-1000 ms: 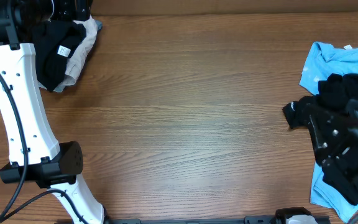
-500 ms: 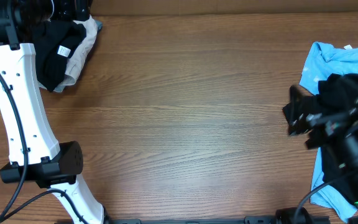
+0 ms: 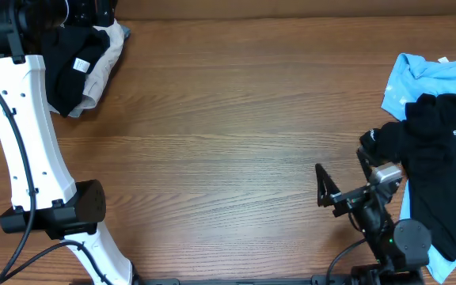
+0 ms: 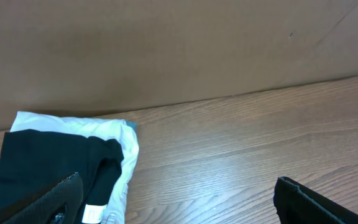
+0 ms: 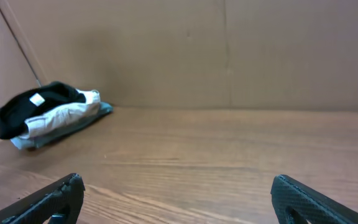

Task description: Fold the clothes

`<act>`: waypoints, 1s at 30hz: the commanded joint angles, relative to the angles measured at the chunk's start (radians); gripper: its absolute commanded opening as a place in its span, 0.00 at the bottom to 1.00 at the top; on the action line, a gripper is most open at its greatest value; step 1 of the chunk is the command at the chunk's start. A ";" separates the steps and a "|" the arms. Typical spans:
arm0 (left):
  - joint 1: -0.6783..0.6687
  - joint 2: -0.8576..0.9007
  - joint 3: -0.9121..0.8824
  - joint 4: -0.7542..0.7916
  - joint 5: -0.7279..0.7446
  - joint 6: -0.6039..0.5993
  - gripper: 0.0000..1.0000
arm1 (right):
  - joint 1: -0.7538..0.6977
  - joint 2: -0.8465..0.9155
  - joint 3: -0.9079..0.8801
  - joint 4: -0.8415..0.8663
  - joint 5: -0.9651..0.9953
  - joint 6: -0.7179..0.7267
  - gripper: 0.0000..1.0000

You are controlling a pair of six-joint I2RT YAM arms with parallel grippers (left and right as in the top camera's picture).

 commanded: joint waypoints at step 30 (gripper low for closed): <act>0.009 0.005 -0.003 0.000 0.001 -0.010 1.00 | -0.002 -0.148 -0.172 0.048 0.096 0.006 1.00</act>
